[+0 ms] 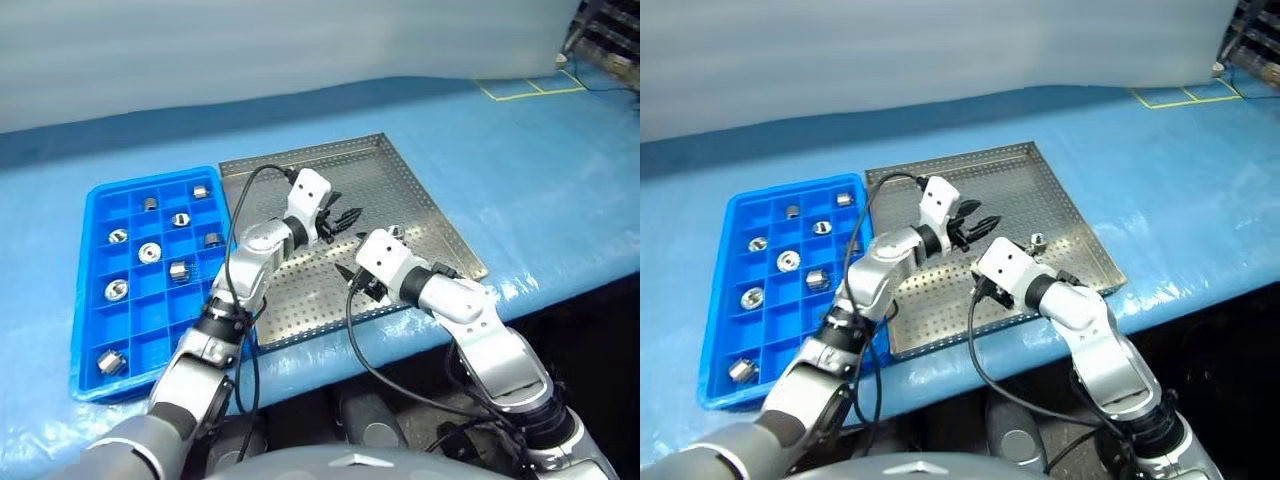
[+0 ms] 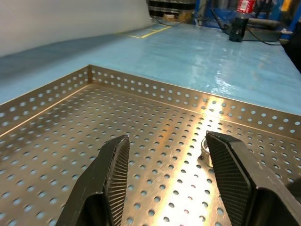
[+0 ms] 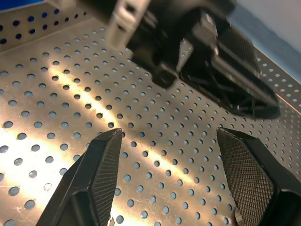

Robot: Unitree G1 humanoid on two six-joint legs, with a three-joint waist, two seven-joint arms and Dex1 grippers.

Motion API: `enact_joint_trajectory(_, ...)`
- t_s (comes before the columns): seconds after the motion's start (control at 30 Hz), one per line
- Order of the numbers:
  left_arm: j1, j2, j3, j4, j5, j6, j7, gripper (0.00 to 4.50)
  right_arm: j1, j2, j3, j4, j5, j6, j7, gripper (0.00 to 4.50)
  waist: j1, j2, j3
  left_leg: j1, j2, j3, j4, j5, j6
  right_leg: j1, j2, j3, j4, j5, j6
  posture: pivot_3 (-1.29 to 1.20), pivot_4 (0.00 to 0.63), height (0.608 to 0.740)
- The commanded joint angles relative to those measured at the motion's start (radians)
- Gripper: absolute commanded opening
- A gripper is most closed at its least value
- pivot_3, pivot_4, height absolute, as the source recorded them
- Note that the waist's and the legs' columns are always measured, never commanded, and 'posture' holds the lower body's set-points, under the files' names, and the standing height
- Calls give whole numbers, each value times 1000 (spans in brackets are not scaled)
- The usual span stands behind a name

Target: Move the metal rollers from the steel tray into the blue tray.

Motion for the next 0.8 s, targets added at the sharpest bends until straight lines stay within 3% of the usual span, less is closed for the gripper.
enact_joint_trajectory(0.03, -67, -28, 2, 151, 47, -91, 10, 2808, 23, 6, -15, -59, -7, 21, -28, 3363, -39, 0, 0, 0, -1, -1, 0, 0, 0, 0, -1, 0, 0, 0, 0, -439, 150, 740)
enact_joint_trajectory(0.23, -191, -89, -4, 409, 104, -150, -10, 2808, 64, 8, -42, -103, -15, 49, -69, 3363, -139, -1, 0, -1, -7, -5, 0, -1, 2, 1, -4, 4, 0, 0, 9, -504, 150, 740)
enact_joint_trajectory(0.43, -237, -117, 15, 521, 127, -191, -3, 2808, 80, 14, -40, -116, -15, 59, -91, 3363, -224, -1, 1, 1, -7, 0, -1, -3, 4, 0, -4, 10, -1, 0, 13, -521, 150, 740)
enact_joint_trajectory(0.8, -233, -95, 63, 573, 160, -218, 69, 2808, 73, 17, -48, -92, -9, 54, -114, 3363, -289, -1, 1, 2, -8, 2, -1, -3, 5, 2, -4, 14, -1, 1, 16, -498, 150, 740)
